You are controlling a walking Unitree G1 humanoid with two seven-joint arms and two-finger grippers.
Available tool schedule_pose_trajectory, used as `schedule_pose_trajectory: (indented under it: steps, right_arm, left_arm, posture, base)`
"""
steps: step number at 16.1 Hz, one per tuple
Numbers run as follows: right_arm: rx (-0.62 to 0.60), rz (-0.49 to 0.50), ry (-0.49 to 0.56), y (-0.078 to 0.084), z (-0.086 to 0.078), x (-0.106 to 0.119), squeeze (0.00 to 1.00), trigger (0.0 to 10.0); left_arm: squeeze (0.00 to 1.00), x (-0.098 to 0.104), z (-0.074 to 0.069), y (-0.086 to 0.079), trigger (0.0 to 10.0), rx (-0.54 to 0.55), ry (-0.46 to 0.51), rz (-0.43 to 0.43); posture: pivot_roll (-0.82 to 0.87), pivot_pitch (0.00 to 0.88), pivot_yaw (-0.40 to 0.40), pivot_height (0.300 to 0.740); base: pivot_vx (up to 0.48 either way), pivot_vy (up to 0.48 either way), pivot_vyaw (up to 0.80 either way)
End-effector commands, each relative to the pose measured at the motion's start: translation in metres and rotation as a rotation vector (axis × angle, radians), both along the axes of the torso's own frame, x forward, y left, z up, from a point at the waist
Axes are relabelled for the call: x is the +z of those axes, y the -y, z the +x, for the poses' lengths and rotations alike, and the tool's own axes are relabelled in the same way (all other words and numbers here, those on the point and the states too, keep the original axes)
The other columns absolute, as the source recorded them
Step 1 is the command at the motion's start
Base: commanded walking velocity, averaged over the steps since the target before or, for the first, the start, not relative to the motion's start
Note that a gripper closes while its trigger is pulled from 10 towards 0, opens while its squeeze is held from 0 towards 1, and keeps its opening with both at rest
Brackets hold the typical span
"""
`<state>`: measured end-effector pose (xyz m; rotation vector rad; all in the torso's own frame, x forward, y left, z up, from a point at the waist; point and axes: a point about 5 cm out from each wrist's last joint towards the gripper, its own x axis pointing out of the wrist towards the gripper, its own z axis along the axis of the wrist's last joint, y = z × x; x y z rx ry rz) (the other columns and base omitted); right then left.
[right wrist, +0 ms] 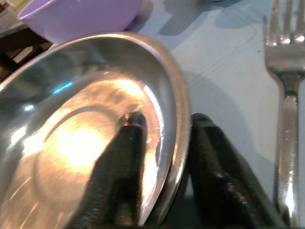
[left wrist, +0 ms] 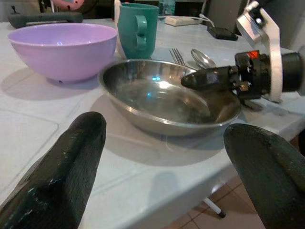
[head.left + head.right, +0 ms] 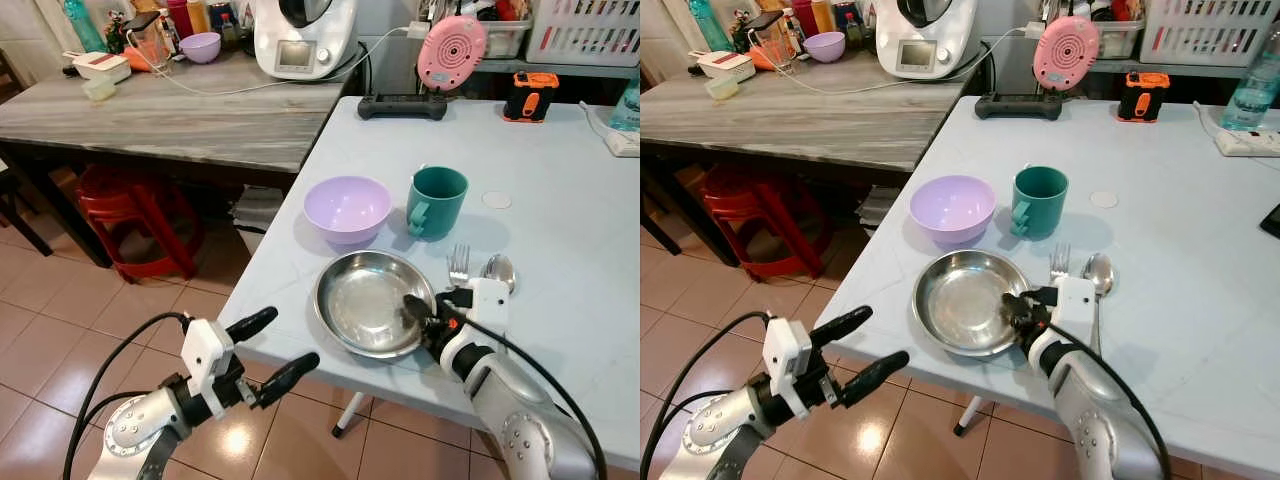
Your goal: Setting the table
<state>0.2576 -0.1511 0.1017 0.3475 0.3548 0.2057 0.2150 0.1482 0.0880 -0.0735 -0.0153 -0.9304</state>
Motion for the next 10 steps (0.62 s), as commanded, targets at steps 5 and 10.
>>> schedule_pose_trajectory:
  steps: [5, 10]
  right_arm:
    - [-0.051, 0.049, -0.130, -0.0033, -0.0011, -0.0179, 0.00, 0.0]
    - [-0.128, 0.057, -0.129, 0.0034, 0.0026, -0.0164, 0.00, 0.0]
  left_arm:
    - [0.00, -0.0037, 0.0010, -0.0014, 10.0, -0.007, 0.000, 0.025]
    - [0.00, 0.0013, 0.0050, -0.0012, 10.0, -0.011, 0.020, 0.027]
  posture:
    - [-0.09, 0.051, 0.117, 0.740]
    - [-0.09, 0.048, 0.120, 0.740]
  base:
    - [0.000, 0.000, 0.00]
    - [0.000, 0.000, 0.00]
